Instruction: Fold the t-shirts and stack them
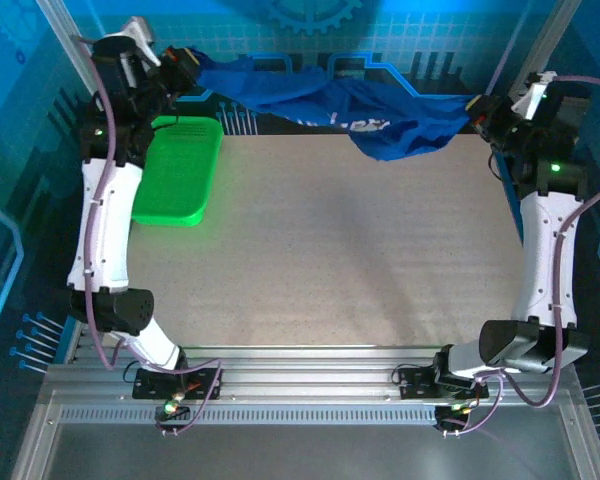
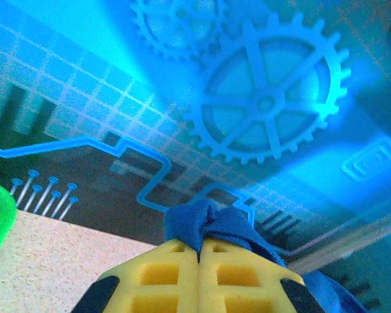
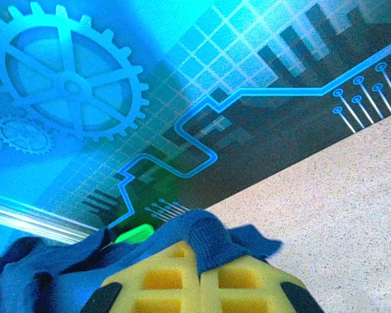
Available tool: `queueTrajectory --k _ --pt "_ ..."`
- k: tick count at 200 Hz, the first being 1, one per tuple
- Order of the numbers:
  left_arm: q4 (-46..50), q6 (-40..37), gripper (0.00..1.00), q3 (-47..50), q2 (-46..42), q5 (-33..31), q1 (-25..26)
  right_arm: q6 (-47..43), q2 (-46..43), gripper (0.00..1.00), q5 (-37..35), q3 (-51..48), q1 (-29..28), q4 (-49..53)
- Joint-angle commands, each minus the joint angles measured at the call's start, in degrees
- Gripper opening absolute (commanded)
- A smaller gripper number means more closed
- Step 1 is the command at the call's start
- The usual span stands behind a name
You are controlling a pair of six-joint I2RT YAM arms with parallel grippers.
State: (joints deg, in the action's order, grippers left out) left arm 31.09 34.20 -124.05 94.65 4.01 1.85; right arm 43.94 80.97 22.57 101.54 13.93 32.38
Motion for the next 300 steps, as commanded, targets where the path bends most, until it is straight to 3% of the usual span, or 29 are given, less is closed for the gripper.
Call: queueTrajectory --k 1,15,28,41,63,78,88,105,125,143,158,179,215,223,231,235,243,248,271,284,300 --pt "2.6 3.3 0.0 -0.6 0.1 -2.0 -1.2 3.2 -2.5 0.0 5.8 -3.4 2.5 -2.7" --pt "4.3 4.1 0.0 -0.4 0.8 -2.0 -1.2 6.9 -2.9 0.0 13.6 -7.3 3.5 -10.0" --pt "5.9 4.3 0.0 0.2 0.8 -3.0 -1.3 5.4 -2.7 0.0 16.9 -7.7 3.6 -9.6" --pt "7.5 4.8 0.0 1.1 0.9 -4.0 -2.2 2.2 -3.2 0.0 17.1 -6.8 4.2 -5.5" --pt "8.3 7.1 0.0 2.6 1.2 -2.4 -3.7 4.0 -4.9 0.0 17.4 -9.1 6.7 -7.2" --pt "8.1 8.8 0.0 2.1 3.1 0.3 -3.5 1.3 -2.3 0.0 14.5 -5.9 6.3 1.3" --pt "5.7 9.5 0.0 2.4 4.1 2.3 -2.7 -1.0 0.1 0.0 12.3 -3.6 5.1 5.2" --pt "-2.6 10.0 0.0 1.8 6.7 8.0 -0.1 -0.8 3.2 0.0 11.9 -2.8 2.4 0.5" --pt "-8.3 9.5 0.0 -7.2 12.6 14.5 3.0 -0.6 9.5 0.02 14.3 4.6 -0.5 -3.1" --pt "-10.9 9.8 0.0 -15.3 16.5 18.3 4.0 -5.6 13.2 0.05 13.2 13.5 -3.4 -1.7" --pt "-14.3 10.6 0.0 -14.6 15.8 19.5 3.8 -10.3 13.2 0.06 11.0 16.0 -4.9 -0.7" --pt "-17.3 8.7 0.0 -2.7 9.2 18.4 3.7 -14.9 7.8 0.07 9.4 7.2 -5.7 -3.0" --pt "-21.9 12.3 0.0 34.7 -5.9 13.8 4.0 -17.5 -7.0 0.07 0.3 -27.2 -6.0 -6.3" --pt "-20.3 13.6 0.0 42.3 -8.2 12.0 4.5 -16.1 -9.0 0.12 -1.6 -33.8 -5.7 -5.8" --pt "-19.3 15.0 0.0 49.2 -9.9 11.3 5.0 -14.8 -10.0 0.26 -5.0 -38.9 -5.5 -3.7" --pt "-19.3 15.5 0.08 52.4 -10.5 11.4 5.4 -13.7 -10.2 0.35 -6.6 -41.3 -5.1 -2.4" --pt "-18.9 15.9 0.39 57.8 -11.4 11.1 6.2 -11.9 -10.1 0.5 -6.7 -45.2 -3.9 -0.9" --pt "-18.3 16.3 0.48 60.8 -11.9 10.8 6.8 -11.2 -9.9 0.57 -5.6 -47.1 -2.7 -0.5" --pt "-16.1 17.5 0.72 66.8 -14.5 10.3 8.6 -9.4 -12.0 0.69 -3.4 -50.8 0.3 0.1" --pt "-12.2 15.5 0.8 65.0 -16.0 8.2 9.1 -10.1 -13.6 0.78 -3.2 -49.8 -0.2 0.6" --pt "-5.4 11.7 0.87 59.7 -16.4 4.7 9.1 -11.4 -13.3 0.79 -2.7 -46.7 -2.2 3.9"
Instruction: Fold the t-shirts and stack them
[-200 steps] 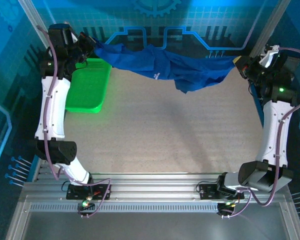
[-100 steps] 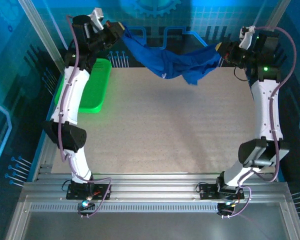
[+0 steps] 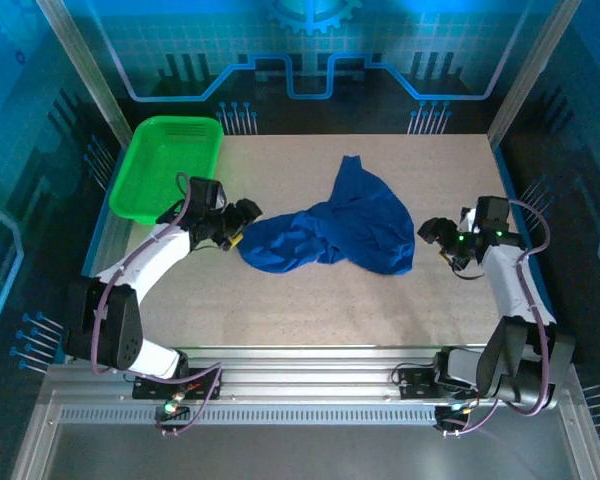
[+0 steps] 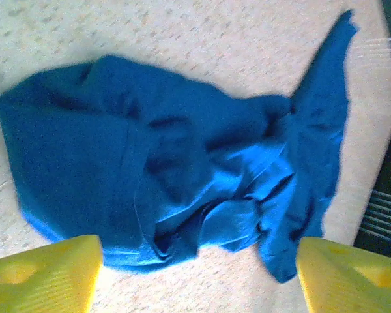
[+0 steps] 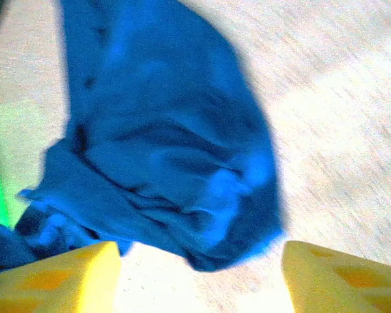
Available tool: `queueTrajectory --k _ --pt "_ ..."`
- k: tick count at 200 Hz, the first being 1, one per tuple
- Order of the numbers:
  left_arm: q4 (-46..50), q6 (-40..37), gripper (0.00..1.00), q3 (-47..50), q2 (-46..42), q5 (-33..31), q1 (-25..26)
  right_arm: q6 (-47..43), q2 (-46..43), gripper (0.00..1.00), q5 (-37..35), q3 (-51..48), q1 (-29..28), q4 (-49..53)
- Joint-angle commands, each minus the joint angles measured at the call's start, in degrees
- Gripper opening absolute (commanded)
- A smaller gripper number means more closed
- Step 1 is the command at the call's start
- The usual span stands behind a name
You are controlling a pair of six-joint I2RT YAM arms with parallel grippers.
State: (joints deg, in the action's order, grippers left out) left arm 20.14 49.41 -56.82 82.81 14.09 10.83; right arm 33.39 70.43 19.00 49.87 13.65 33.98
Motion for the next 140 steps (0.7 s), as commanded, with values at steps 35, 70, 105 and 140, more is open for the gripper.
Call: queueTrajectory --k 35,70,105,140 --pt "12.3 -11.4 0.9 -15.6 -0.6 -6.6 1.5 -4.4 4.1 0.79 0.1 10.8 -15.2 8.6" --pt "12.5 -18.9 0.9 -23.3 8.7 -2.6 7.3 -6.9 12.9 0.78 -5.0 14.3 -28.1 6.8" --pt "22.2 -26.7 0.82 -39.6 25.4 -0.8 12.0 -5.0 19.5 0.76 -12.1 15.2 -28.2 9.5" --pt "26.5 -30.1 0.75 -49.4 35.2 -4.3 15.3 -2.6 17.8 0.76 -12.7 11.1 -24.0 7.5"
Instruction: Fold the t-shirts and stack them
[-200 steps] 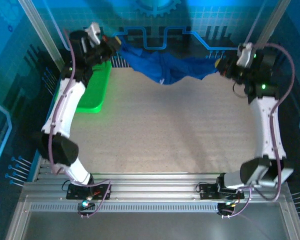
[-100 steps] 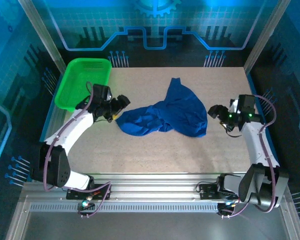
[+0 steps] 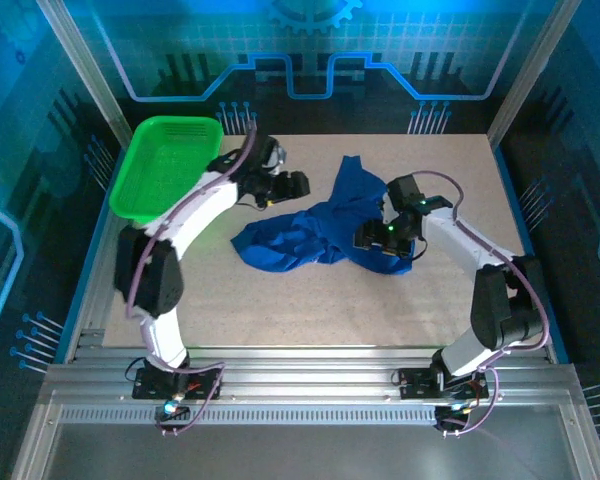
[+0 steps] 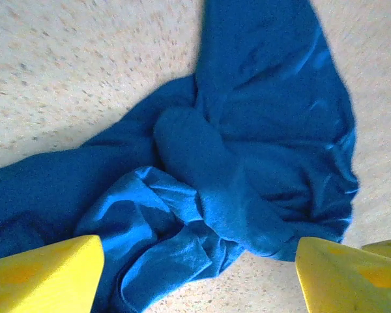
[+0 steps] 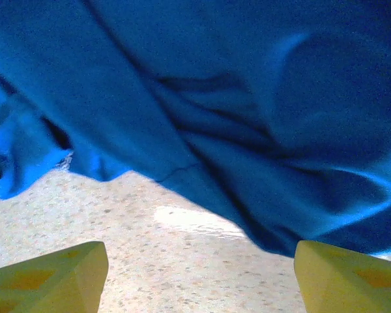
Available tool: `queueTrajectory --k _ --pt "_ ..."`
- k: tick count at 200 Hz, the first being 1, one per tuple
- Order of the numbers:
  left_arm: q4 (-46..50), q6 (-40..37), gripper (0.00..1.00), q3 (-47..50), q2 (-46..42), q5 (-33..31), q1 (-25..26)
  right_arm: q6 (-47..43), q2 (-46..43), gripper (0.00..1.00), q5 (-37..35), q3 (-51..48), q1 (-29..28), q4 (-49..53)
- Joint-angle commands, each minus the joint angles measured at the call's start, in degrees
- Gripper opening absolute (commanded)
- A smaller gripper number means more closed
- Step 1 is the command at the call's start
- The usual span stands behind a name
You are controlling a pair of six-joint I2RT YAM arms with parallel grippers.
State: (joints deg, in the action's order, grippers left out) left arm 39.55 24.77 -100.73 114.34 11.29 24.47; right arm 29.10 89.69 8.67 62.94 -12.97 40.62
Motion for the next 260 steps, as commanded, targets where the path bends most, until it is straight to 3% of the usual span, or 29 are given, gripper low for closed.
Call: queueTrajectory --k 1,48,134,145,193,232,260 --pt "7.1 -5.6 0.75 -5.5 3.9 -1.7 1.8 1.7 -1.4 0.76 -2.4 -2.1 2.8 0.9" --pt "9.8 -6.6 0.64 -10.5 10.7 -8.9 2.7 1.7 -2.2 0.76 -1.7 -5.2 7.4 0.4" --pt "8.8 -8.4 0.58 -13.6 17.8 -15.3 2.7 2.4 -0.4 0.75 0.1 -9.4 10.9 -3.2" --pt "8.0 -8.3 0.52 -14.1 18.9 -14.6 2.7 2.4 -0.1 0.75 0.1 -9.7 11.0 -3.5" --pt "5.8 -7.1 0.0 -14.7 17.5 -9.7 2.7 4.1 1.0 0.71 -0.5 -11.2 12.0 -5.6" --pt "2.2 -6.6 0.0 -7.1 7.2 -7.8 2.7 5.8 3.7 0.61 1.3 -10.6 11.8 -7.3" --pt "1.0 -5.6 0.0 -2.3 0.6 -7.4 2.7 7.7 6.2 0.43 1.9 -10.8 11.1 -8.9"
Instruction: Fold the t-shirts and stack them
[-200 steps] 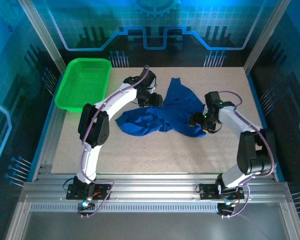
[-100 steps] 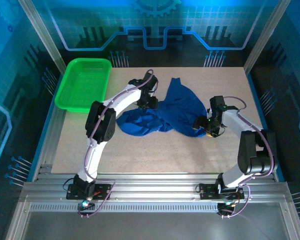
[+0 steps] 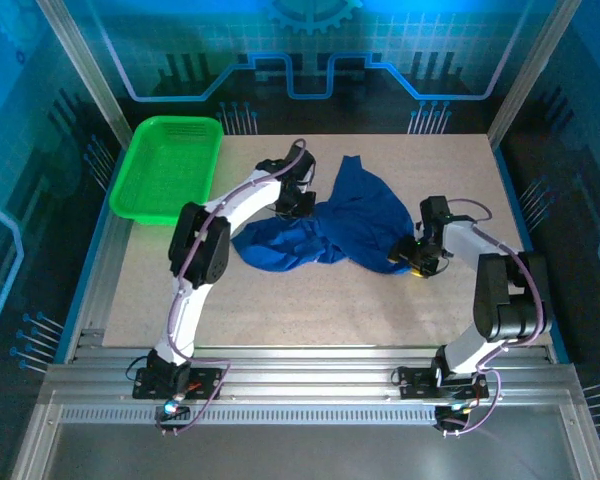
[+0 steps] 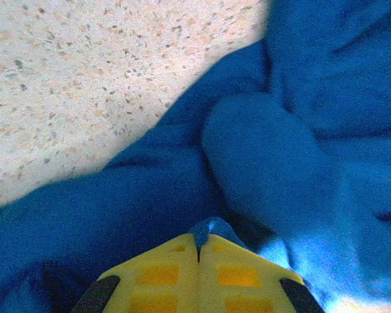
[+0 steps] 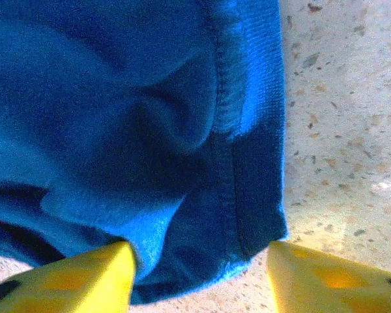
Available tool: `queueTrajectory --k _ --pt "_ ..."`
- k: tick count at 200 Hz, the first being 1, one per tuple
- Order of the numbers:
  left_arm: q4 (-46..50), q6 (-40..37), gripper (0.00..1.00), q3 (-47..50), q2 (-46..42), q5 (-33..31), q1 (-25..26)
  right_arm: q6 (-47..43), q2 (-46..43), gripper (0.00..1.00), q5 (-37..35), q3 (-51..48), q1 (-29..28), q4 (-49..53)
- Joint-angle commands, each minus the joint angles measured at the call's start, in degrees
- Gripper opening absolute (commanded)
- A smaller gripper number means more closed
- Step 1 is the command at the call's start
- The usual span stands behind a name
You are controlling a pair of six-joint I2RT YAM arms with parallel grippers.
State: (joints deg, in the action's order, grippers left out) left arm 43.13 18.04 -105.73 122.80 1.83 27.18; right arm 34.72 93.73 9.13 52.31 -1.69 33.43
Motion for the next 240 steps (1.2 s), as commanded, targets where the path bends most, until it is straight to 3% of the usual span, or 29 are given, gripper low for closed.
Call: queueTrajectory --k 1,20,39,89,142,183,240 --pt "-2.6 1.1 0.0 2.8 -8.0 2.1 0.0 2.2 2.3 0.42 1.4 -0.2 -0.2 -1.8" --pt "-3.2 1.6 0.0 4.7 -11.8 2.7 -0.1 3.6 3.4 0.18 0.3 0.2 0.0 -3.4" --pt "-2.8 1.6 0.0 4.9 -15.5 2.7 -0.5 4.7 1.3 0.0 -0.3 2.1 0.6 -4.2" --pt "-1.6 2.1 0.0 2.3 -25.6 3.7 -6.4 1.7 -9.2 0.0 -0.7 16.5 5.0 4.7" --pt "-2.9 0.9 0.0 -5.3 -30.4 9.6 -16.5 0.1 -13.7 0.0 5.7 33.4 11.9 7.8" --pt "-5.2 -1.2 0.0 -15.9 -26.7 18.3 -19.3 -0.6 -13.0 0.0 10.3 47.2 12.9 7.3" --pt "-8.8 -4.7 0.0 -36.0 -14.2 22.8 -19.6 -2.9 -0.1 0.0 12.8 68.4 13.7 7.6"
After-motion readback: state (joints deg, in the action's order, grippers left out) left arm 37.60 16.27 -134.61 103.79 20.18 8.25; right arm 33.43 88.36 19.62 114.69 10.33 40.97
